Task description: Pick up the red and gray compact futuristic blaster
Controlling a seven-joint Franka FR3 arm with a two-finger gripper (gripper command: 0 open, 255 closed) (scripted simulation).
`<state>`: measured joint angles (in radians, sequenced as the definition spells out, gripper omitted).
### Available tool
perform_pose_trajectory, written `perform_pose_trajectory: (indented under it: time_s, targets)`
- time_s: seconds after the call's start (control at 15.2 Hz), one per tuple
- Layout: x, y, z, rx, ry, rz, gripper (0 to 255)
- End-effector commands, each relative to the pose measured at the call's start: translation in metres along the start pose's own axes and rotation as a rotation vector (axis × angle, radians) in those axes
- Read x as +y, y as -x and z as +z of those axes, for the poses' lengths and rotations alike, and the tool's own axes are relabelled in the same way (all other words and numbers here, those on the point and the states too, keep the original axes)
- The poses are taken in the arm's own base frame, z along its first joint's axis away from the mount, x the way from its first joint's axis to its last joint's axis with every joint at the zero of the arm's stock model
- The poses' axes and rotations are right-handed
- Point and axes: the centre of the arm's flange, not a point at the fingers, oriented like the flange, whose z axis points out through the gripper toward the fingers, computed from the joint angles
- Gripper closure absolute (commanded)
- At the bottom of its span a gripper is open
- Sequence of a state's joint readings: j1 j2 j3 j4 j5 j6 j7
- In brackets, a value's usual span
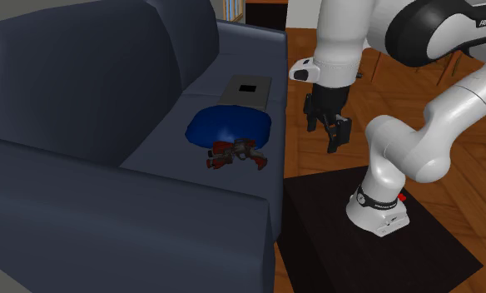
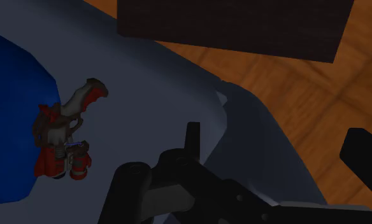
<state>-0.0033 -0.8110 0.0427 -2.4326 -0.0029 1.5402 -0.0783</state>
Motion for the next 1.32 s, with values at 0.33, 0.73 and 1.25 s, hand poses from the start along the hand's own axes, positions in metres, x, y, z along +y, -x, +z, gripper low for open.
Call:
perform_pose_trajectory:
  time_s: [0.33,0.73,1.25]
  targets:
    - [0.064,-0.015,0.027,0.045,-0.049,0.068,0]
    - [0.140,-0.029,0.062,0.100,-0.108,0.149,0]
    - [0.239,-0.041,0.115,0.172,-0.187,0.257,0]
